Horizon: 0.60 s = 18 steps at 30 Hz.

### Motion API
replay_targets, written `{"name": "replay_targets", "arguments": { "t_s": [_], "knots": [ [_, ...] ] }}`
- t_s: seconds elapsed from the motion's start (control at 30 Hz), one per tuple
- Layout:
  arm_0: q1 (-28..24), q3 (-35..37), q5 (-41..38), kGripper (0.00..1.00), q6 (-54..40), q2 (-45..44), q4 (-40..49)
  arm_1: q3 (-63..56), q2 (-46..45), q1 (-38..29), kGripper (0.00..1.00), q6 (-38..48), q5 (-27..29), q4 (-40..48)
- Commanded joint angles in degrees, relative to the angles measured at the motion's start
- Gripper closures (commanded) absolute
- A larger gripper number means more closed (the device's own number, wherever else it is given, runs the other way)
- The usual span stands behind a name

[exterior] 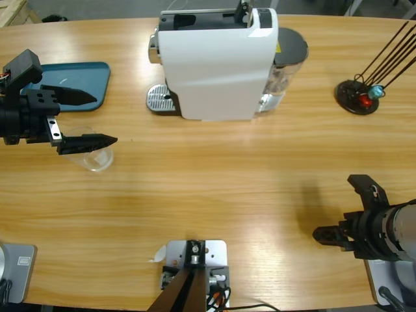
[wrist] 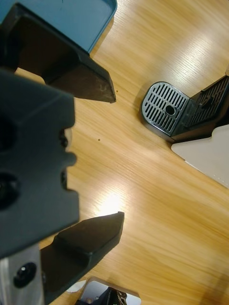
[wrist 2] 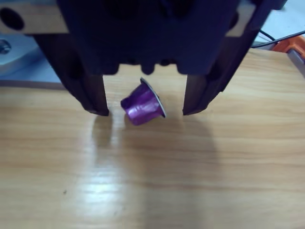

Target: Pour coffee

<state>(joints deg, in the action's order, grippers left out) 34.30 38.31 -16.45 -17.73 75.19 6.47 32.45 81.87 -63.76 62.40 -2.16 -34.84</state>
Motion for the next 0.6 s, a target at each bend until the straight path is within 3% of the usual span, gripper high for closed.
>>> {"name": "replay_targets", "arguments": {
  "t_s": [0.03,0.2,0.43,0.6],
  "knots": [
    [-0.5,-0.1,-0.4,0.013,-0.2,-1.0,-0.4,-0.5,1.8,-2.6,0.276,-2.2,2.5,0.9],
    [-0.5,-0.1,-0.4,0.013,-0.2,-1.2,-0.4,-0.6,0.4,-3.5,0.282,-3.6,2.8,1.0],
    [-0.5,-0.1,-0.4,0.013,-0.2,-1.3,-0.4,-0.5,-1.0,-3.6,0.444,-5.1,3.2,1.8],
    [-0.5,-0.1,-0.3,0.013,-0.2,-1.7,-0.3,0.3,5.1,-5.3,0.497,-5.4,0.1,7.3]
  ]
}}
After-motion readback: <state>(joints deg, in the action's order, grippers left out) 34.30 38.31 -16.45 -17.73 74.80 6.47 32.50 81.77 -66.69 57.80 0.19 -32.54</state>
